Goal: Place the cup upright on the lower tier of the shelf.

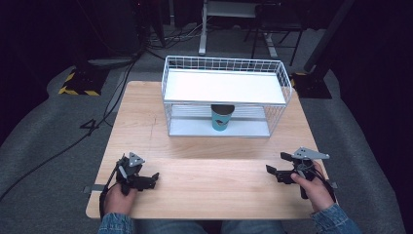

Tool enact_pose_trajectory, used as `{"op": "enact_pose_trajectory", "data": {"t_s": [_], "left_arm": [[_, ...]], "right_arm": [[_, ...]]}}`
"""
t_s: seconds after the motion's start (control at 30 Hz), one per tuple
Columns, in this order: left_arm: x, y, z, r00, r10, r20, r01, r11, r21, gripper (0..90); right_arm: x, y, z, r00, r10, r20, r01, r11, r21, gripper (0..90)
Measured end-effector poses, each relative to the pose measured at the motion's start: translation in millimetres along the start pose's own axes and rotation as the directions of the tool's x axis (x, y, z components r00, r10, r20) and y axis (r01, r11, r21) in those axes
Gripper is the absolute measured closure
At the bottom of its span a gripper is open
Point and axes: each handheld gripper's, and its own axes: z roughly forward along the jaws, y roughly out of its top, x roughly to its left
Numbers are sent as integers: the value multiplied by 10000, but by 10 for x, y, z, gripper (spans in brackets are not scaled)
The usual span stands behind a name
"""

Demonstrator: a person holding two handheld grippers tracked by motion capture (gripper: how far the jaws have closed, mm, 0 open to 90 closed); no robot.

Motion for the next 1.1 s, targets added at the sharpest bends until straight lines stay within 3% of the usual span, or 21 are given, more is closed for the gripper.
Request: {"op": "enact_pose_trajectory", "data": {"t_s": [0.3, 0.53, 0.63, 0.8, 1.1], "left_arm": [[0, 0, 1, 10000, -3, 7, 3, 10000, -5, 1], [0, 0, 0, 10000, 1, 7, -1, 10000, 0, 1], [0, 0, 0, 10000, -3, 7, 3, 10000, -3, 1], [0, 0, 0, 10000, -2, 7, 2, 10000, -1, 1], [-1, -1, 2, 10000, 1, -14, -1, 10000, -20, 1]], "right_arm": [[-166, -282, 34, 9983, 384, 433, -395, 9989, 236, 162], [-272, -441, 61, 9969, 626, 472, -669, 9931, 961, 162], [-277, -451, 46, 9976, 432, 538, -487, 9933, 1048, 161], [-261, -463, 48, 9946, -443, 936, 309, 9897, 1398, 151], [-269, -462, 48, 9953, -430, 867, 303, 9893, 1427, 142]]}}
